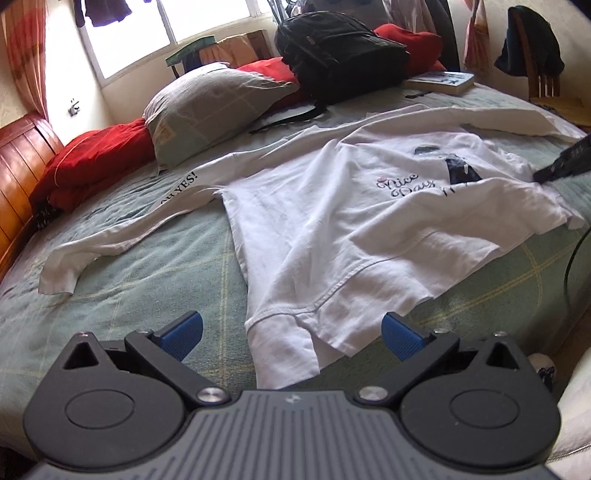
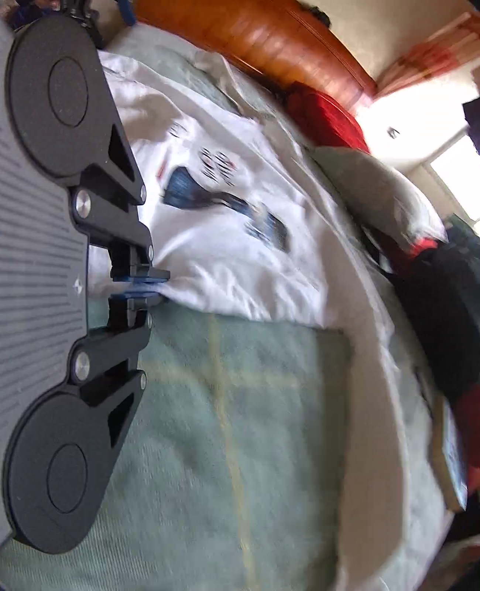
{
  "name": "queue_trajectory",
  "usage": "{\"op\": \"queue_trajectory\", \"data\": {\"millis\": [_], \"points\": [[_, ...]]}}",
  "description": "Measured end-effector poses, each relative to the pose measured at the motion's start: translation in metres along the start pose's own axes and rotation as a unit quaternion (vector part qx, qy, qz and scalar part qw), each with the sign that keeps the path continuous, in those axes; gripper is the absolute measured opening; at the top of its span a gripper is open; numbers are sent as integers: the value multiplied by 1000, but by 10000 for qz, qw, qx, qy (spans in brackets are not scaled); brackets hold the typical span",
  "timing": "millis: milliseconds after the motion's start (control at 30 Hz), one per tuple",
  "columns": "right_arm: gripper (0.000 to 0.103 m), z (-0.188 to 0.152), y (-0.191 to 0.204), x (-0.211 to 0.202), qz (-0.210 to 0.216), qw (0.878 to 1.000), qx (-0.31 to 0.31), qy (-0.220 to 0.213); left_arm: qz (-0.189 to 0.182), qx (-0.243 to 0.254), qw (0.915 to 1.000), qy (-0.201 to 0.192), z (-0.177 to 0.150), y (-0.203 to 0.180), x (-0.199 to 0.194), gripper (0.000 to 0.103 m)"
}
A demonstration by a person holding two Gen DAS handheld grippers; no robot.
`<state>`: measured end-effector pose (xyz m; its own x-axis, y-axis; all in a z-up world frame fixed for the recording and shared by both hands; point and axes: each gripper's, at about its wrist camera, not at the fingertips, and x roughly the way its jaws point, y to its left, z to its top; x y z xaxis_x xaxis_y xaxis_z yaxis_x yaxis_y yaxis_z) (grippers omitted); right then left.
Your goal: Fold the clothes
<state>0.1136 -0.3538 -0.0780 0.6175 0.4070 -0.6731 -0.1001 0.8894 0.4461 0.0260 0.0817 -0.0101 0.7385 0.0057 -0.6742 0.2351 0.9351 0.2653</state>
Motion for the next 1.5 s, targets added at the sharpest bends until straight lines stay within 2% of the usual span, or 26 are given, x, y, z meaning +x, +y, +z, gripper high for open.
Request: {"op": "queue_trajectory", "data": {"millis": [67,133,200,267,333,367,433,500,600,700,800,967,1000,1033,1067,1100,1133,1200,1300,1333,1400,1433,1467,1500], "points": [[9,1,-5,-12,-412,9990,-132,-97,-41,86,10000,27,0,-4,2,102],[12,-1,-7,-25,-418,9987,-199,-207,-78,236,9997,34,0,-10,3,102],[13,-5,6,-38,-163,9983,-455,-338,-93,436,9990,28,1,-19,4,102],[19,-10,29,-47,213,9951,-872,-409,-94,715,9974,-58,1,-31,2,102],[33,-18,60,-51,639,9865,-1447,-430,-177,940,9953,-176,1,-42,-1,102],[36,-23,77,-50,829,9800,-1762,-405,-222,1000,9945,-233,1,-45,-3,102],[42,-34,112,-41,1119,9610,-2512,-279,-302,1081,9932,-311,0,-51,-5,102],[42,-46,143,-27,1159,9360,-3322,-136,-351,1266,9906,-380,-3,-56,-6,102],[42,-65,177,-1,851,8918,-4443,17,-191,1733,9837,-442,-9,-66,-4,102],[42,-80,195,21,582,8500,-5233,175,-101,1973,9793,-434,-11,-71,4,102],[42,-91,200,32,381,8248,-5633,297,-112,2081,9772,-395,-10,-74,16,102],[46,-105,202,43,2,7946,-6068,210,-202,2261,9722,-579,0,-83,34,102],[44,-106,203,44,-16,7922,-6099,183,-228,2301,9709,-617,2,-86,38,102],[25,-107,204,45,-34,7899,-6130,155,-250,2364,9691,-659,3,-90,41,102],[12,-107,205,46,-52,7875,-6161,127,-273,2427,9672,-700,4,-94,44,102],[6,-106,206,46,-73,7894,-6138,75,-307,2502,9650,-728,4,-98,47,102],[5,-102,207,44,-97,7940,-6078,7,-321,2586,9625,-753,4,-102,50,102],[5,-91,206,36,53,8135,-5816,-59,-258,2781,9563,-863,3,-109,55,102],[5,-74,205,24,398,8389,-5428,-70,66,2864,9517,-1109,4,-114,62,103],[5,-74,206,23,419,8405,-5402,-78,301,2870,9499,-1203,5,-114,65,103],[7,-80,206,25,339,8366,-5466,-107,901,2899,9436,-1325,4,-111,71,103],[10,-83,206,27,299,8347,-5498,-122,1082,2878,9423,-1322,5,-108,74,103],[11,-85,207,28,259,8327,-5529,-137,1132,2807,9441,-1308,5,-103,75,103],[23,-88,207,29,218,8307,-5561,-152,1101,2715,9473,-1294,6,-98,73,103]]}}
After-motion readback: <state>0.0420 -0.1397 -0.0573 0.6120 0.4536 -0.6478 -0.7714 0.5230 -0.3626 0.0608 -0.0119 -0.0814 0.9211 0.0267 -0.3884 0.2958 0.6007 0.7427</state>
